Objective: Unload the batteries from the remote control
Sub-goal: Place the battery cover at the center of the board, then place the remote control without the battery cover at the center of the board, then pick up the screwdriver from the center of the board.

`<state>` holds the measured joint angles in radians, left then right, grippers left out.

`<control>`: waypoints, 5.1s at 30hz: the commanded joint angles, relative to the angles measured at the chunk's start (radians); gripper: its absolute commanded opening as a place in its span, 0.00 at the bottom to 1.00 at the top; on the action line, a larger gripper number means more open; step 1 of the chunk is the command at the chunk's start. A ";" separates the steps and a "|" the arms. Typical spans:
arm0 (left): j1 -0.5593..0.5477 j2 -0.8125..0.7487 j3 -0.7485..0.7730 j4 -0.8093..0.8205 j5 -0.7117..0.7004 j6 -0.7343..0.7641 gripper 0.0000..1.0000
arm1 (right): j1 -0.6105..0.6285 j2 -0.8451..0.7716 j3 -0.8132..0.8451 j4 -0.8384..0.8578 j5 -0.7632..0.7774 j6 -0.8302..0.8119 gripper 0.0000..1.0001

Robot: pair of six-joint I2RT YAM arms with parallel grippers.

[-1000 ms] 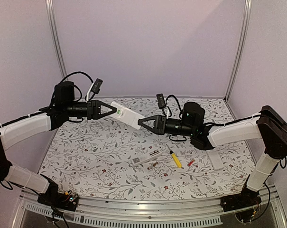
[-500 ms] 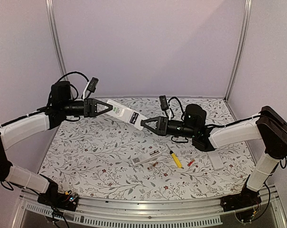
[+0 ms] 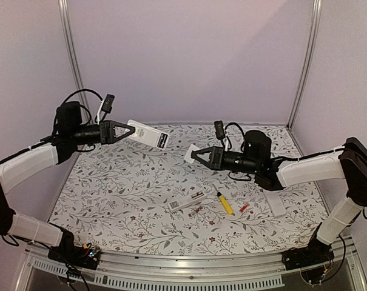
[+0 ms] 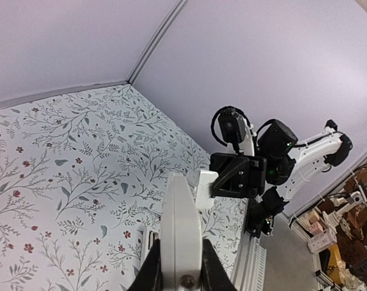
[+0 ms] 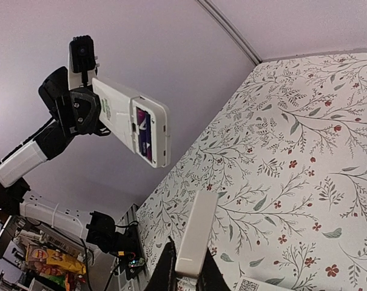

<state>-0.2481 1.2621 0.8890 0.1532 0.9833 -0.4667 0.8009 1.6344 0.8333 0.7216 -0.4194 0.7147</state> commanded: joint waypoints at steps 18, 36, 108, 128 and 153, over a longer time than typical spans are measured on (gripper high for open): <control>0.037 0.000 0.013 -0.052 -0.093 0.010 0.00 | -0.083 0.180 0.129 -0.251 0.056 -0.124 0.00; 0.035 0.022 0.016 -0.050 -0.071 -0.009 0.00 | -0.084 0.351 0.261 -0.427 0.130 -0.138 0.06; -0.282 0.189 -0.203 -0.445 -0.213 -0.080 0.00 | 0.064 -0.127 -0.198 -0.666 0.398 -0.248 0.63; -0.278 0.426 -0.139 -0.448 -0.384 0.002 0.23 | 0.086 -0.023 -0.160 -0.676 0.521 -0.283 0.46; -0.281 0.212 -0.125 -0.461 -0.749 -0.020 0.83 | 0.090 -0.025 -0.128 -0.699 0.584 -0.221 0.00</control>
<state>-0.5228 1.5402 0.7502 -0.2882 0.3447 -0.4946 0.8856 1.6463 0.6865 0.0437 0.1482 0.4770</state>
